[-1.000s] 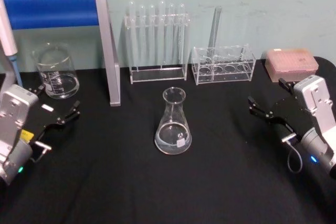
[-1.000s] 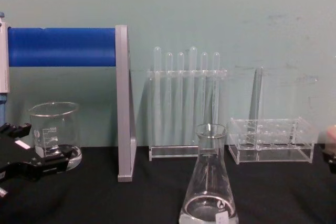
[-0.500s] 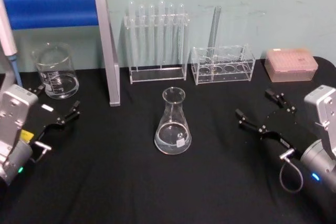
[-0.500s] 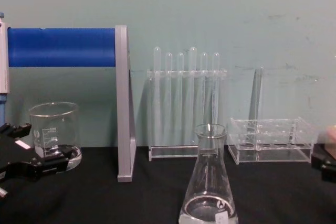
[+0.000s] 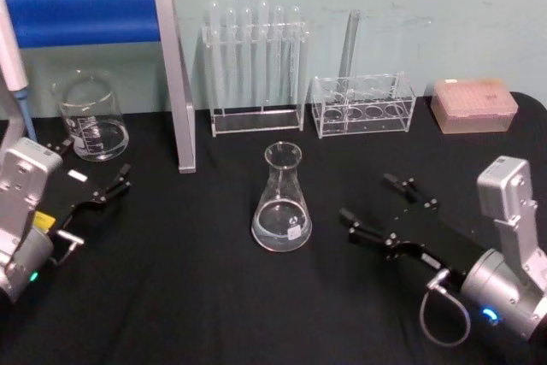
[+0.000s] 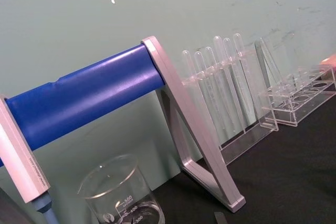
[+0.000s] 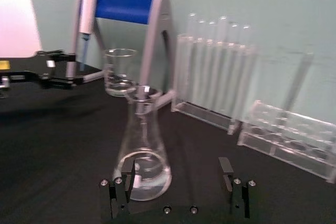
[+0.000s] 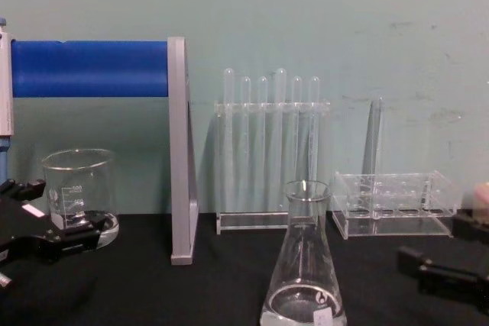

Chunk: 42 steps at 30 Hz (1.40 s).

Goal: Grasp the erlenmeyer flask with one hand, shake it three times, then place it back.

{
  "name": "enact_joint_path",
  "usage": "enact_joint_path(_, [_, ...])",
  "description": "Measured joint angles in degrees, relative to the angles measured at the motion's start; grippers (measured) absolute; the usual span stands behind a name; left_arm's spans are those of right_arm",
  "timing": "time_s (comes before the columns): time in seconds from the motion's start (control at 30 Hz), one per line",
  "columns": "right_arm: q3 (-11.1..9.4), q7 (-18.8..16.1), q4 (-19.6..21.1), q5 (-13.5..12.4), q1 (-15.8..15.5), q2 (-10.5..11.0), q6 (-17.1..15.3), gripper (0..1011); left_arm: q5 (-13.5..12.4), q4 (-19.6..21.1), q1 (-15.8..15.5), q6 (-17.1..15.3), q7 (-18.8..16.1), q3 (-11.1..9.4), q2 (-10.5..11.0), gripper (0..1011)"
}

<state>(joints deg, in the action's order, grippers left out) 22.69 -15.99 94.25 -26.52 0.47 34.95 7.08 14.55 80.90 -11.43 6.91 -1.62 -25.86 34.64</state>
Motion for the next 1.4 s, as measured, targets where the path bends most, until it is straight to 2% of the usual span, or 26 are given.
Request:
enact_joint_path(0.23, [1.54,-3.91,-0.95,-0.02,1.38,-1.71,-0.95,1000,0.00,0.00,0.00,0.00,0.00,0.00,0.00,1001])
enact_joint_path(0.43, [2.44,-5.41,-2.29,1.58,3.10,-3.41,-1.17,1000,0.00,0.00,0.00,0.00,0.00,0.00,0.00,1001])
enact_joint_path(0.63, [3.12,-6.10,-4.46,3.48,5.33,-5.51,-0.90,1000,0.00,0.00,0.00,0.00,0.00,0.00,0.00,1001])
enact_joint_path(0.93, [3.96,-6.79,-9.32,6.61,10.01,-9.88,-0.12,1000,0.00,0.00,0.00,0.00,0.00,0.00,0.00,1001])
enact_joint_path(1.4, [4.16,-7.56,-16.12,8.49,14.32,-15.16,-0.43,1000,0.00,0.00,0.00,0.00,0.00,0.00,0.00,1001])
